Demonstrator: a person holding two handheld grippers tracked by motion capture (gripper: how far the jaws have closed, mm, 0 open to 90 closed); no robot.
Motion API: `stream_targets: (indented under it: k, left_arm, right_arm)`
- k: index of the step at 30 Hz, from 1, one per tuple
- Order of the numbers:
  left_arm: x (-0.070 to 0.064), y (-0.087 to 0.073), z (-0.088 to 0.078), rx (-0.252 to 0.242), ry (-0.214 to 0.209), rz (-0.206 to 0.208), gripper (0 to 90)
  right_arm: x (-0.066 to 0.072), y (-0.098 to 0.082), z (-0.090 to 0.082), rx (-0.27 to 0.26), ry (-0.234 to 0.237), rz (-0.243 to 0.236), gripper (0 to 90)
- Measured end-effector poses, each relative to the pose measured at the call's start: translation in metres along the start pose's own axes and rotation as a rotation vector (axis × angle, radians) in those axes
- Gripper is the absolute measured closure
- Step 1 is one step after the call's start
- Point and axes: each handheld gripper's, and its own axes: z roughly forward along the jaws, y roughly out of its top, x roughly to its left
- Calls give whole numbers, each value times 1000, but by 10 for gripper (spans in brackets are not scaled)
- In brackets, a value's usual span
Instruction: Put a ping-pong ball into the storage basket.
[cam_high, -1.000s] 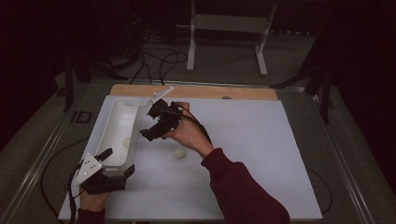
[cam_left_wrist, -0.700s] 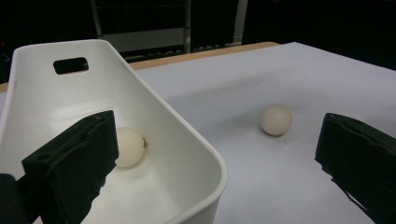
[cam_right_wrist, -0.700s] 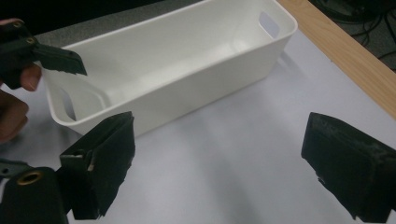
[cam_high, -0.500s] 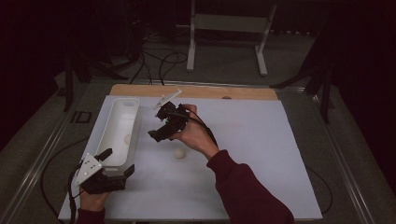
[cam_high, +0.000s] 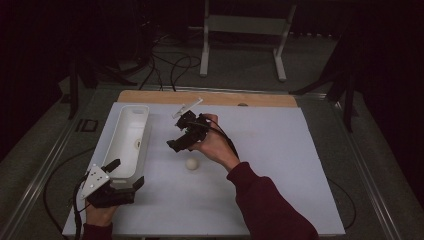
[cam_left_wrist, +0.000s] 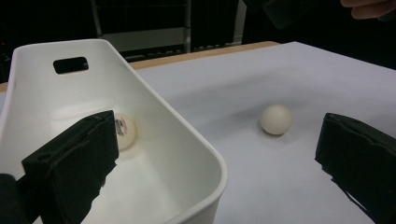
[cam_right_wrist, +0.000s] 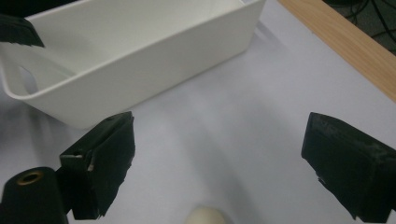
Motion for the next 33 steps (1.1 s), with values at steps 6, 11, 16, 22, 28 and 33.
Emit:
stream_targets:
  k: [6, 11, 16, 22, 28, 33]
  left_arm:
    - [0, 0, 0, -2, 1, -2, 0]
    - [0, 0, 0, -1, 1, 0, 0]
    - [0, 0, 0, -1, 1, 0, 0]
    - [0, 0, 0, 0, 2, 0, 0]
    - [0, 0, 0, -1, 2, 0, 0]
    - [0, 0, 0, -1, 2, 0, 0]
  right_arm:
    - [-4, -9, 5, 21, -10, 6, 94]
    - [-8, -17, 6, 31, -18, 19, 93]
    - [-12, -26, 6, 40, -22, 33, 93]
    - [-16, -36, 5, 50, -21, 47, 93]
    - [-16, -43, 7, 67, -21, 55, 93]
    - [-15, -46, 8, 75, -14, 51, 93]
